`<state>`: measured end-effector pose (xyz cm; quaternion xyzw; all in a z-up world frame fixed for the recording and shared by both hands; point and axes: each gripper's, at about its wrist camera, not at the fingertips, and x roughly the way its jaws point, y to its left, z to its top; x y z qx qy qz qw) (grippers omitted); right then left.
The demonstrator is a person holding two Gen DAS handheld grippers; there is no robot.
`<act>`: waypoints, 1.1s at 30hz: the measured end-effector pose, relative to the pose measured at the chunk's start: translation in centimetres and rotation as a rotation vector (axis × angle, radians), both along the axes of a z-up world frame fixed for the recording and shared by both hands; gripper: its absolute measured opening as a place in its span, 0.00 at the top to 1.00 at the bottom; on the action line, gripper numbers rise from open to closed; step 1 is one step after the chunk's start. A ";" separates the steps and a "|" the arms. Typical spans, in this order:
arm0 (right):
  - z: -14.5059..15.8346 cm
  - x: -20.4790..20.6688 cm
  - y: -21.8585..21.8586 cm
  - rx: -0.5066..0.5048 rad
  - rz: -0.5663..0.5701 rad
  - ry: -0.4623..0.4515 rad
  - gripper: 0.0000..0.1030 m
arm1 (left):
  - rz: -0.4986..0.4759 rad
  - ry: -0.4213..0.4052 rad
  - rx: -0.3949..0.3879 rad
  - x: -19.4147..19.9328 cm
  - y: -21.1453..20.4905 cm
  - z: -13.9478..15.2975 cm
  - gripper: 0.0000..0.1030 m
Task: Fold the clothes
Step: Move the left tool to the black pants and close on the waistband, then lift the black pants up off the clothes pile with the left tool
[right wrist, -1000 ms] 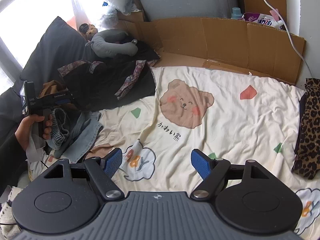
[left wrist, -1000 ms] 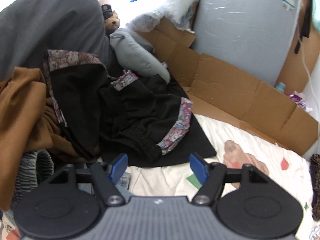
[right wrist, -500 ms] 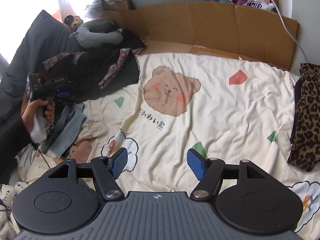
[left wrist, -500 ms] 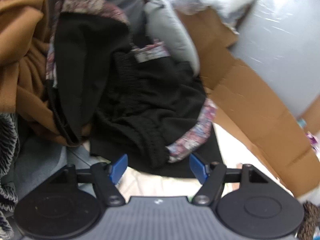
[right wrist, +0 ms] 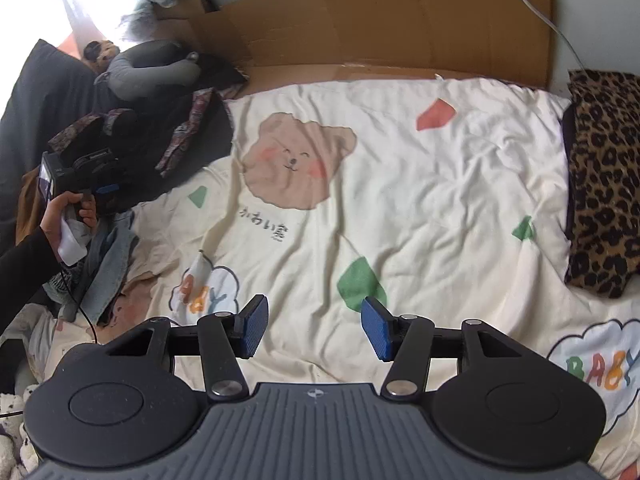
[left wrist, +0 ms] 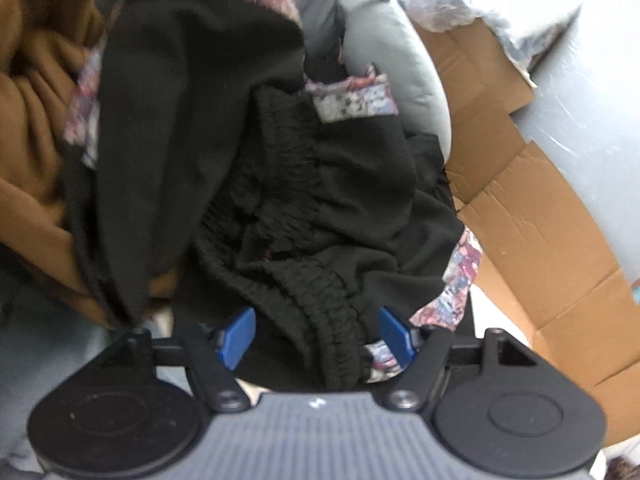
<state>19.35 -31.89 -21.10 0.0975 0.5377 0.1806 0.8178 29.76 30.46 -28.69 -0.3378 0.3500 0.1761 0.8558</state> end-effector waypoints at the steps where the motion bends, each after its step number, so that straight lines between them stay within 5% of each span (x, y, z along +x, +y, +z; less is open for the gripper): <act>1: -0.3 0.1 -0.3 -0.001 -0.010 0.008 0.46 | 0.015 -0.003 -0.030 0.3 0.4 -0.4 0.37; 7: -1.4 -0.1 -0.8 -0.010 -0.025 0.038 0.46 | 0.104 -0.016 -0.160 0.8 1.5 -2.9 0.47; 11: -1.7 -0.1 -0.8 -0.016 -0.023 0.044 0.46 | 0.129 -0.068 -0.191 0.4 1.2 -3.2 0.73; 14: -1.8 0.0 -0.8 -0.014 -0.021 0.047 0.46 | 0.155 -0.129 -0.224 -0.3 1.1 -2.7 0.75; 18: -2.1 0.0 -0.6 -0.017 -0.013 0.052 0.46 | 0.140 -0.095 -0.183 0.6 1.3 -2.5 0.70; 22: -2.4 0.1 -0.3 -0.020 -0.005 0.057 0.46 | 0.146 -0.073 -0.192 1.6 1.6 -3.3 0.53; 26: -2.5 0.1 -0.3 -0.025 -0.008 0.057 0.46 | 0.132 -0.056 -0.138 2.5 1.5 -3.2 0.77; 33: -1.6 0.4 -0.3 -0.017 -0.022 0.034 0.46 | -0.055 -0.060 -0.022 2.0 -0.2 0.2 0.85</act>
